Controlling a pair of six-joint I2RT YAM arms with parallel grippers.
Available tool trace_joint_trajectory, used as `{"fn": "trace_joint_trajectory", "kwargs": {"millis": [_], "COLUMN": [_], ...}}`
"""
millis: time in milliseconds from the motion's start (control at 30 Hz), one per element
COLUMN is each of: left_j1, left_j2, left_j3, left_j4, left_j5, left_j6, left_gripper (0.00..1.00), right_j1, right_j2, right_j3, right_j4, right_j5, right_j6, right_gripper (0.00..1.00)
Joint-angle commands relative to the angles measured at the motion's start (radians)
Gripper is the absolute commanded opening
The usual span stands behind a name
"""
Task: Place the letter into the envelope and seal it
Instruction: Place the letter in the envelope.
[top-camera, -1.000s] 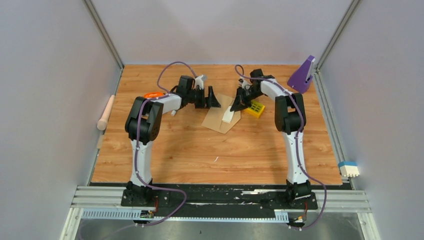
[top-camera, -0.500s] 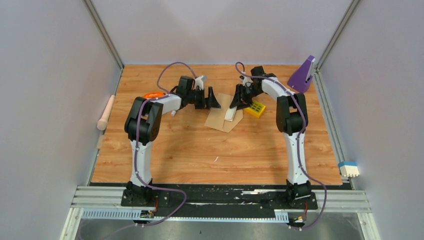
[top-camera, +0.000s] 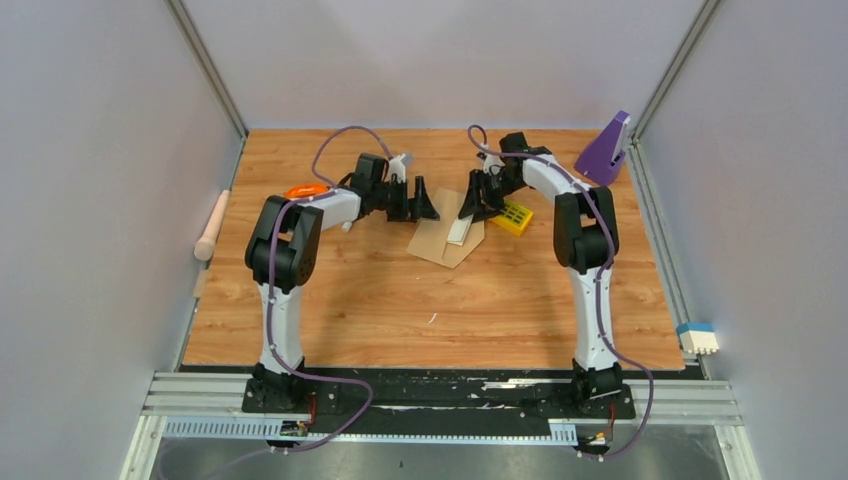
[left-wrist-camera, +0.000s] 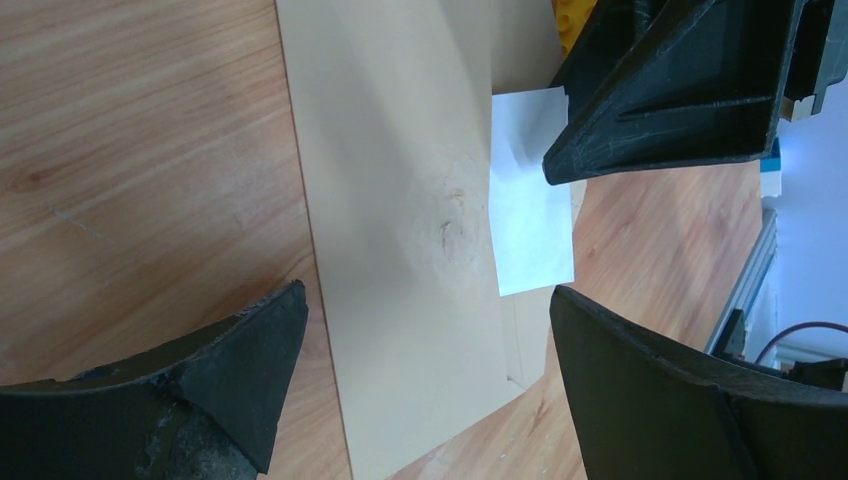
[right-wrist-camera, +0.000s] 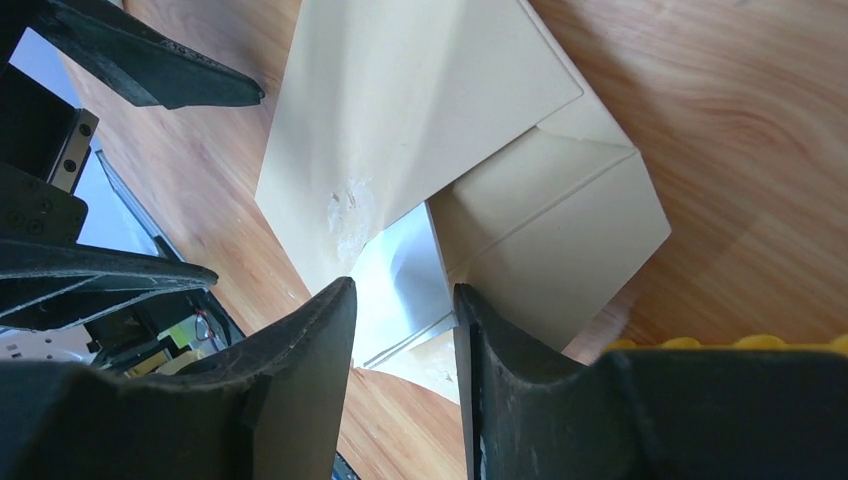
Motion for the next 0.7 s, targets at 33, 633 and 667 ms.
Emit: {"fn": "trace_joint_trajectory", "kwargs": {"millis": [33, 633, 667], "left_j1": [0.028, 0.067, 0.067], "left_j2": [-0.104, -0.074, -0.071], "left_j3": [-0.012, -0.061, -0.065], "left_j4": [-0.02, 0.015, 0.027], "left_j5": [-0.001, 0.009, 0.017], "left_j6": [0.022, 0.021, 0.018], "left_gripper": [1.0, 1.0, 1.0], "right_j1": [0.046, 0.102, 0.103], "right_j2": [0.005, -0.012, -0.014], "right_j3": [0.044, 0.151, 0.155], "right_j4": [-0.006, -0.035, -0.036], "right_j5": [-0.025, 0.062, 0.055], "right_j6": [-0.005, -0.063, -0.063], "right_gripper": [0.43, 0.48, 0.48]}}
